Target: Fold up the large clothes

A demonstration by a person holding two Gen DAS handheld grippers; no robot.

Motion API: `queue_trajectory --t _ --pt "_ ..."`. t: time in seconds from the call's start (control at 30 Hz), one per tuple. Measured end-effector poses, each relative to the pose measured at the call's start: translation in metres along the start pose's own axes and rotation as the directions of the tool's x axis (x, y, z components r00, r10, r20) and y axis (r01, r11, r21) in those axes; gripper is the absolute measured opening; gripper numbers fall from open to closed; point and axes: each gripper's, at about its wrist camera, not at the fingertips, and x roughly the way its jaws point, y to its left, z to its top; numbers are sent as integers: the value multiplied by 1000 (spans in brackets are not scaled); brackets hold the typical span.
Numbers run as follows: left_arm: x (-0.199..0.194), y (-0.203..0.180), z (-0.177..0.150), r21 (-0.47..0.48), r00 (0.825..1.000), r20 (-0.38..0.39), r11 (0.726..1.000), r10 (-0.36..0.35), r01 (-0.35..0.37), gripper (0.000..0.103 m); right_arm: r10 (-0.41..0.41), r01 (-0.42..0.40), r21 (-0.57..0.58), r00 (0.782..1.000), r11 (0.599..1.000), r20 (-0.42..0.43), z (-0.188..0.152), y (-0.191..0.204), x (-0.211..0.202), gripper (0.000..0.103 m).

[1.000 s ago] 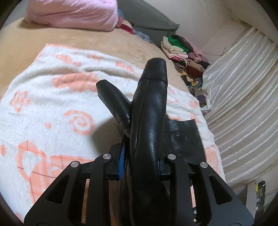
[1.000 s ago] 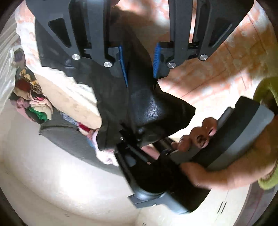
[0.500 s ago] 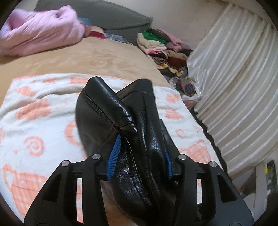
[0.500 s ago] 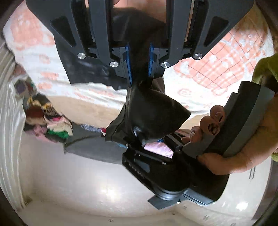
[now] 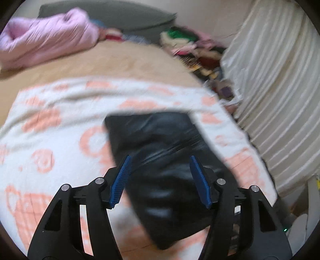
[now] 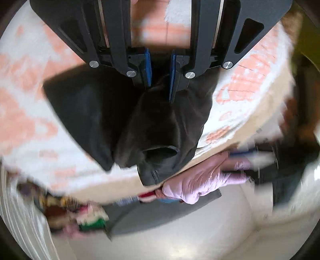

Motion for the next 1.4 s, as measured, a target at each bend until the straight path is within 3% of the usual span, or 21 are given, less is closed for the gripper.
queue_trajectory --t 0.07,0.1,0.17,0.2,0.27,0.33,0.4,0.43,0.47,0.5,0.53,0.6,0.63,0.8,0.9,1.0,1.17,1.27,1.33,1.4 --pt "27 14 -17 -31 997 -80 999 7 -10 53 38 -37 63 999 997 -19 1 -6 1 15" --pt "35 14 -20 -34 994 -107 999 6 -10 53 57 -54 79 998 995 -32 3 -7 2 21" --pt "50 13 -32 -24 990 -139 1000 9 -12 53 46 -42 94 998 995 -47 14 -6 0 56" --pt "51 12 -35 -20 991 -134 1000 15 -18 53 35 -31 101 999 994 -39 22 -6 -3 84" --pt "51 15 -36 -35 992 -125 999 4 -8 53 66 -63 118 998 991 -18 46 -6 -7 89" --pt "50 15 -36 -46 993 -119 999 0 -5 54 31 -23 103 996 994 -81 74 0 4 97" --pt "49 15 -39 -45 993 -117 999 2 -8 54 -25 37 77 988 996 -155 95 5 22 97" --pt "48 15 -40 -46 993 -116 999 2 -8 54 -50 60 43 979 997 -196 104 8 36 91" --pt "47 16 -40 -51 993 -116 999 2 -8 54 -58 63 14 972 998 -227 106 7 45 69" --pt "45 15 -38 -54 993 -114 999 1 -7 54 -31 34 10 968 999 -248 109 8 53 26" --pt "42 15 -38 -54 994 -112 999 -1 -5 54 -11 15 14 971 1000 -237 110 7 56 25" --pt "34 16 -32 -57 996 -93 998 -9 4 59 15 -20 -26 984 999 -178 120 13 45 24" --pt "31 16 -30 -59 997 -80 998 -11 6 69 39 -45 -50 992 998 -119 129 15 30 24" --pt "32 14 -23 -98 995 -73 993 -73 65 74 84 -84 -23 996 996 -2 142 -28 -6 24" --pt "49 4 -28 -118 985 -119 987 -125 111 81 65 -62 49 996 997 -61 123 -71 4 24" --pt "66 -5 -36 -150 971 -167 978 -170 146 88 0 13 106 992 994 -124 94 -106 21 24" --pt "89 -23 -49 -127 960 -234 984 -155 127 93 -6 29 147 988 989 -154 72 -124 30 28" --pt "97 -24 -54 -146 951 -252 979 -177 144 93 1 31 174 983 984 -183 69 -128 32 34" --pt "100 -24 -56 -150 950 -255 978 -180 145 94 -8 48 194 979 980 -203 69 -133 30 52" --pt "100 -24 -57 -150 951 -253 978 -179 145 94 -15 59 196 975 979 -220 69 -136 28 61"
